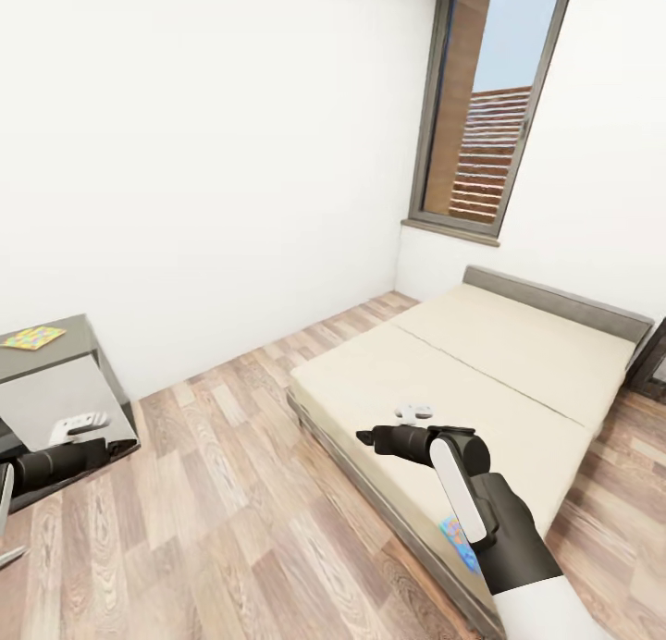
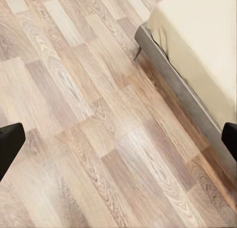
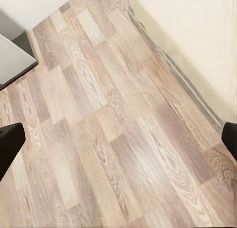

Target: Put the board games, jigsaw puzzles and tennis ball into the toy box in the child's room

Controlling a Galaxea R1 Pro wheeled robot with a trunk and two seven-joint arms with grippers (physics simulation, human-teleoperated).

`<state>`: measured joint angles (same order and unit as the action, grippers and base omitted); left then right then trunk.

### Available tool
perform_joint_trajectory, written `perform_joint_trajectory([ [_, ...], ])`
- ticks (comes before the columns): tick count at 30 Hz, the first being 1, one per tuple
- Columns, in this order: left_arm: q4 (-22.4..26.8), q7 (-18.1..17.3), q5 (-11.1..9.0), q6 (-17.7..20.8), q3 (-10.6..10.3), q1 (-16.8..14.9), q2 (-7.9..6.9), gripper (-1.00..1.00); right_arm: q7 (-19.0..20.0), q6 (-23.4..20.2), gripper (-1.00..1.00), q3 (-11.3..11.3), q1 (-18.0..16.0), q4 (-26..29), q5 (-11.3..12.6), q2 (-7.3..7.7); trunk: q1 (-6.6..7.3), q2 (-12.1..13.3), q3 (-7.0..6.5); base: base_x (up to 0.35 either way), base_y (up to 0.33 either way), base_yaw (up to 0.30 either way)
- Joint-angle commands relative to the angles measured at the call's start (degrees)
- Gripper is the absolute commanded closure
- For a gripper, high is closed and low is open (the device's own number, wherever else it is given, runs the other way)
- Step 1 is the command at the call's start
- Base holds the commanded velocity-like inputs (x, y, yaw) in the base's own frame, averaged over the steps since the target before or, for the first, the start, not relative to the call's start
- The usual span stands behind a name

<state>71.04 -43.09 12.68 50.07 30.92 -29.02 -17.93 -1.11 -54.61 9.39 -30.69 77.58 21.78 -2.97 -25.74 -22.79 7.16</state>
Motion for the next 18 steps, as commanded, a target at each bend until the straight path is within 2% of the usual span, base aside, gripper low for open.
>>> perform_joint_trajectory([
  [1,0.06,-0.59,0.57,0.2,0.11,-0.06,0.0,-1.0,-0.12,-0.23,-1.0,0.01,-0.07,0.03,0.1,-0.02,-0.04,-0.13,0.13,0.0,0.0,-0.28],
  [18,0.06,-0.59,0.59,0.2,0.11,-0.04,0.0,-1.0,-0.12,-0.23,-1.0,0.01,-0.07,0.02,0.1,-0.02,-0.04,-0.13,0.13,0.0,0.002,-0.28],
])
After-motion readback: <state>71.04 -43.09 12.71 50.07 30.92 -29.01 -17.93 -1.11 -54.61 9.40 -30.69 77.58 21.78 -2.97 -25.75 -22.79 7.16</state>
